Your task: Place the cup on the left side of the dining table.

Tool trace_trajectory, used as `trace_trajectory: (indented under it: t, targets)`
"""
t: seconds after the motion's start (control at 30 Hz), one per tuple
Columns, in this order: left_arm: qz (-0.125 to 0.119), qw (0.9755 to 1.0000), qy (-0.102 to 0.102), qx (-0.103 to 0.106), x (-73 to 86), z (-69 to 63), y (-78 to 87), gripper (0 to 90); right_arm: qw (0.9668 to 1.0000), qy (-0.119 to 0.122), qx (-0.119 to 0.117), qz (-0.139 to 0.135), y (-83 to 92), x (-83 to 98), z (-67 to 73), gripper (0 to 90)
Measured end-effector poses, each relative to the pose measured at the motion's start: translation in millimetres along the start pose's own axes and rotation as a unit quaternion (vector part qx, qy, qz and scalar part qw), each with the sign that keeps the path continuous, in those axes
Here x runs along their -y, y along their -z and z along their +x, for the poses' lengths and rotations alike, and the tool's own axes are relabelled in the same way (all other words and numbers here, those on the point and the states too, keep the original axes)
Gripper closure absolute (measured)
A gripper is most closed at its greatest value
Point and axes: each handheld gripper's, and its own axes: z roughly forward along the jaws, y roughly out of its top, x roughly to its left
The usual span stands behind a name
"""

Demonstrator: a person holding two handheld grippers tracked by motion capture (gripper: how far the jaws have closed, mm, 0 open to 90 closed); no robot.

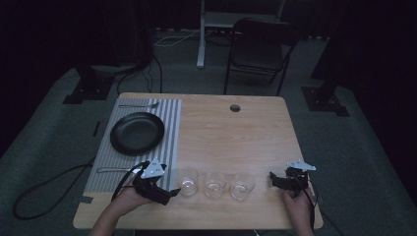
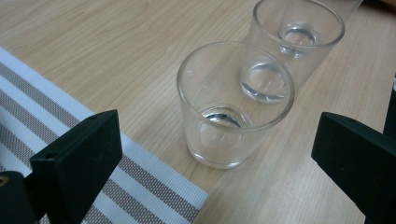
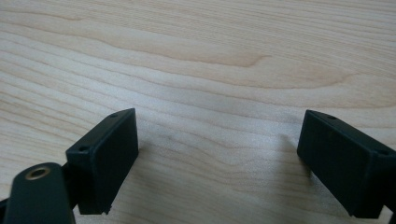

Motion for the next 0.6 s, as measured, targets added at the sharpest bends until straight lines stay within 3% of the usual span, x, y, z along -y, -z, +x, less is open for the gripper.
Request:
trace_trajectory:
  t: [0.6]
  targets:
    - [0.001,0.9994,-0.025,0.024,-20.8,-6.7,-14.1,2.1,1.0000,0.000,0.000,0.000,0.0,0.0,0.0,12.0]
